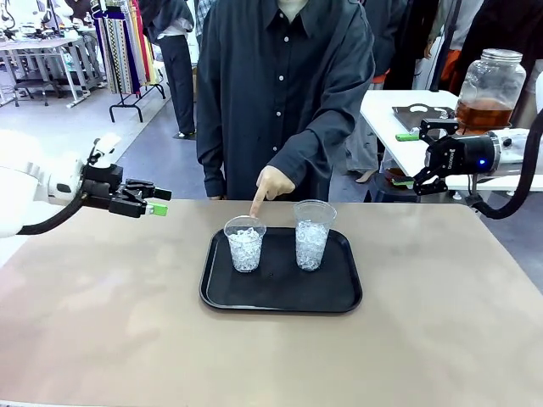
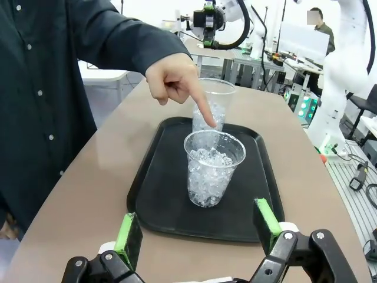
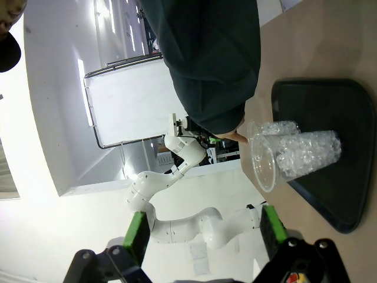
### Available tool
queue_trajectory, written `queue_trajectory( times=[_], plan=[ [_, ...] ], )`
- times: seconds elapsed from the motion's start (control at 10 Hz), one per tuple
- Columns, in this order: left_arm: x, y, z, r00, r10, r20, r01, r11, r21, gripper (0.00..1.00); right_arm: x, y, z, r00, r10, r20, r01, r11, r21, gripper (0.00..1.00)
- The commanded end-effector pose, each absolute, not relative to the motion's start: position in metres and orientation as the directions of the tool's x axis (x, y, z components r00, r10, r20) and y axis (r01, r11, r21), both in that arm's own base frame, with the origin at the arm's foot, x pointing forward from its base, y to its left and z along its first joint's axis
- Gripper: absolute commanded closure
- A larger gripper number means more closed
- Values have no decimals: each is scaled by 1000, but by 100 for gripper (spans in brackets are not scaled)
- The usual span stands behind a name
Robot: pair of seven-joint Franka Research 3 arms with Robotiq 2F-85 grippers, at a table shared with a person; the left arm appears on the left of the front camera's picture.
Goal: Pour the drink into the iced cup.
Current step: Pick up the iced cup indicated by the human and present it to them.
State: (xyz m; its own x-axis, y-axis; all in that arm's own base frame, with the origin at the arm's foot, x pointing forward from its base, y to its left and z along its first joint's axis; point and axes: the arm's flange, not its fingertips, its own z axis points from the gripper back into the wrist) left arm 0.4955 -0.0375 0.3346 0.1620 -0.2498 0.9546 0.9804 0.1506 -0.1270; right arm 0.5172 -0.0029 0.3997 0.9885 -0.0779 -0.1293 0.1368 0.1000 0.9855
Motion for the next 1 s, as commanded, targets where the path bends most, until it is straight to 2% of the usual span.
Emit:
queue_trajectory(
  times=[0.0,0.3,0.9],
  plan=[
    [512,-46,319,54,-234,971,995,99,-32,0,517,-3,400,989,-77,-129,136,98,986,0],
    [529,-67,296,-25,-245,969,998,43,37,0,517,-3,400,989,-77,-129,136,98,986,0],
    [526,-109,265,-14,-239,971,1000,11,17,0,517,-3,400,989,-77,-129,136,98,986,0]
  ],
)
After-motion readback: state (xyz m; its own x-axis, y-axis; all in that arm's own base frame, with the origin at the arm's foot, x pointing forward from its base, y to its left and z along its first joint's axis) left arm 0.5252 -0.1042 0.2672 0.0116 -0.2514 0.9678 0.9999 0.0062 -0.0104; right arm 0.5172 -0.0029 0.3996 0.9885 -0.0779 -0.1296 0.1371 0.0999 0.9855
